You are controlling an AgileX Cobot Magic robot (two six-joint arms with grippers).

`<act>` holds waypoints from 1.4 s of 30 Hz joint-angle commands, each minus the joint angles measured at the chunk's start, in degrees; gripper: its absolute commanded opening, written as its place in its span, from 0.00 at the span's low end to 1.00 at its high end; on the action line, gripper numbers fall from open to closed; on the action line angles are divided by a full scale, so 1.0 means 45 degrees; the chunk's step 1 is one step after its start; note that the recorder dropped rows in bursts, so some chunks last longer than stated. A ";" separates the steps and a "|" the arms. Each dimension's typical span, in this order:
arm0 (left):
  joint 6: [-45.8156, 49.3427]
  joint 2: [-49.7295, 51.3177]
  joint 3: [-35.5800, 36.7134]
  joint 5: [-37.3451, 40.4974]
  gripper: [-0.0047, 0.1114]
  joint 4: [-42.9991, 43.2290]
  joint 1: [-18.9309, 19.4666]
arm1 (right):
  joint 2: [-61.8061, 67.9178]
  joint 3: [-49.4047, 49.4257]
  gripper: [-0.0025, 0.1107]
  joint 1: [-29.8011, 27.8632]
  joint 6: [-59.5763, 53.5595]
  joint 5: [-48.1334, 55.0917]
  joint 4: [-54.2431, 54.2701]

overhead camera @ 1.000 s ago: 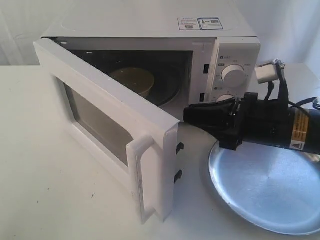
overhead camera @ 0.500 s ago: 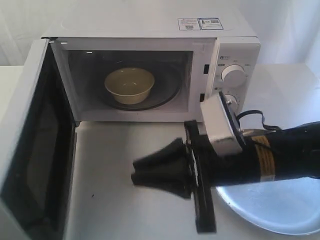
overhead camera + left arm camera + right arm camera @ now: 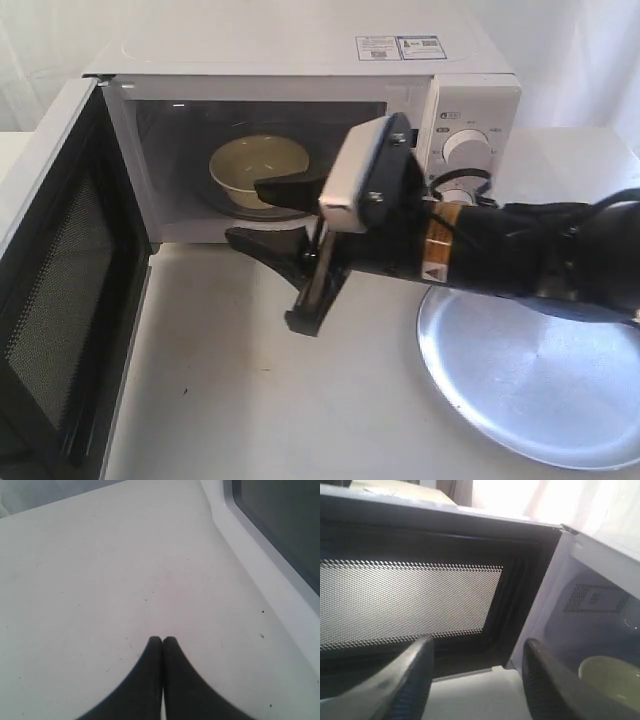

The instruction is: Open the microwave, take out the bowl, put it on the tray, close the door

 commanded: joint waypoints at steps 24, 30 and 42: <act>-0.0058 -0.0026 -0.0030 0.0033 0.04 -0.0100 0.0018 | 0.7539 -0.9718 0.26 0.1014 -0.3805 1.0346 0.2538; -0.0048 -0.0026 -0.0030 0.0031 0.04 -0.0100 0.0018 | 0.6644 -0.9744 0.02 0.2025 -0.3725 1.1053 0.2360; -0.0048 -0.0026 -0.0030 0.0031 0.04 -0.0100 0.0018 | 0.4009 -0.7496 0.02 0.4478 -1.1985 2.5868 1.1218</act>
